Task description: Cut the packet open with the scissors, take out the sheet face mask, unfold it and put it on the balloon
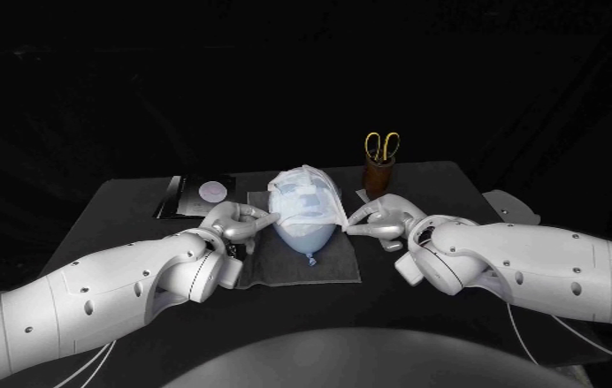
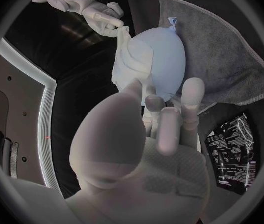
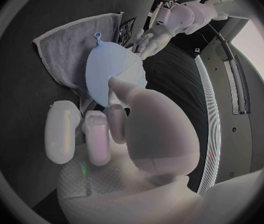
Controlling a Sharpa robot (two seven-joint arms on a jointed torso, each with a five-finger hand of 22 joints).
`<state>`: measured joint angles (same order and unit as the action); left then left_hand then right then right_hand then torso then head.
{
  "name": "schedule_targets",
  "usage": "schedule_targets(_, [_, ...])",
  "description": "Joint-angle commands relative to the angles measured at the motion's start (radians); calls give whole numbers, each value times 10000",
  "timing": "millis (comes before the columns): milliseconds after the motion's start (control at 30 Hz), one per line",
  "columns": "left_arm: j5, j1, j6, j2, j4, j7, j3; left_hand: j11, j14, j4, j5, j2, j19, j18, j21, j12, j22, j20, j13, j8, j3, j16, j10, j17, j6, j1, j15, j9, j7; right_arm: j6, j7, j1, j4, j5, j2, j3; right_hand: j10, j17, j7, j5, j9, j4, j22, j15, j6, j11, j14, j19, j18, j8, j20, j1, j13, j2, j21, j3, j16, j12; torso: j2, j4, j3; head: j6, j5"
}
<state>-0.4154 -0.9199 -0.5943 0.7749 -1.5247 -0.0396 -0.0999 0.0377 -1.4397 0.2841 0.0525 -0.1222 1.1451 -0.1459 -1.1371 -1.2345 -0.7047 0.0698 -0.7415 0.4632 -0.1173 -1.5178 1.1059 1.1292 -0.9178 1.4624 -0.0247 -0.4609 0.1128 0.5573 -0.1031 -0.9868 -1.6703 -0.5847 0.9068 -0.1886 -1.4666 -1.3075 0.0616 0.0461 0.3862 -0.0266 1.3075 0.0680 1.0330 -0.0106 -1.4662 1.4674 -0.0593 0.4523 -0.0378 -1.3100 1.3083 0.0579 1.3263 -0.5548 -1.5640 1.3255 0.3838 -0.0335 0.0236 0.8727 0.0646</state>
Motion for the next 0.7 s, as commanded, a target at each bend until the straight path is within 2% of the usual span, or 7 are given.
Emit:
schedule_targets(33, [-52,-8,311,35,-26,359,11,19,70,-29,-35,34,-63,-77,49,34,7,15,14,-9,8,47,-63,8,56,88,9,15,37,-800,184,-1,-370,-38,224,4,-230,-2633,4,26,218,0,1979,65,97,-48,-1046,503,112,33,62,71,853,-1,-2,-59,-68,-36,-12,-9,5,-1,-4])
schedule_targets(133, [-50,-7,383,69,-23,375,10,25,78,-12,-35,42,-69,-78,53,54,13,18,50,-10,15,51,-88,-9,60,79,14,19,43,-779,205,-22,-552,-45,404,9,-228,-2633,4,26,220,-2,1983,65,96,-48,-1046,506,114,35,62,74,851,-2,10,-63,-68,-40,-13,-11,6,-1,2])
schedule_targets(300, [-49,-6,461,116,-27,392,8,25,78,-12,-35,42,-69,-78,53,54,13,18,50,-10,15,51,-88,-9,60,79,14,19,43,-702,271,-122,-570,111,517,21,-222,-2633,5,26,224,-3,1977,65,95,-47,-1046,500,110,38,62,81,839,-2,-13,-69,-68,-58,6,5,-13,-1,-11])
schedule_targets(433, [-49,-4,522,151,-34,392,6,29,72,-2,-36,47,-69,-77,53,61,9,20,58,-10,21,50,-97,12,63,75,18,21,46,-718,377,-200,-598,345,563,49,-224,-2633,5,26,228,-4,1981,65,95,-47,-1046,504,114,43,62,87,843,-6,5,-76,-68,-53,15,1,-16,-1,-21])
schedule_targets(700, [-52,-3,703,172,-31,399,3,31,75,3,-36,47,-66,-75,48,60,0,21,50,-10,24,52,-95,3,64,71,19,22,48,-878,517,-447,-690,724,661,89,-216,-2633,5,25,235,-7,1977,64,91,-46,-1046,500,111,48,62,99,828,-9,-10,-88,-68,-76,-5,-6,3,-1,-7])
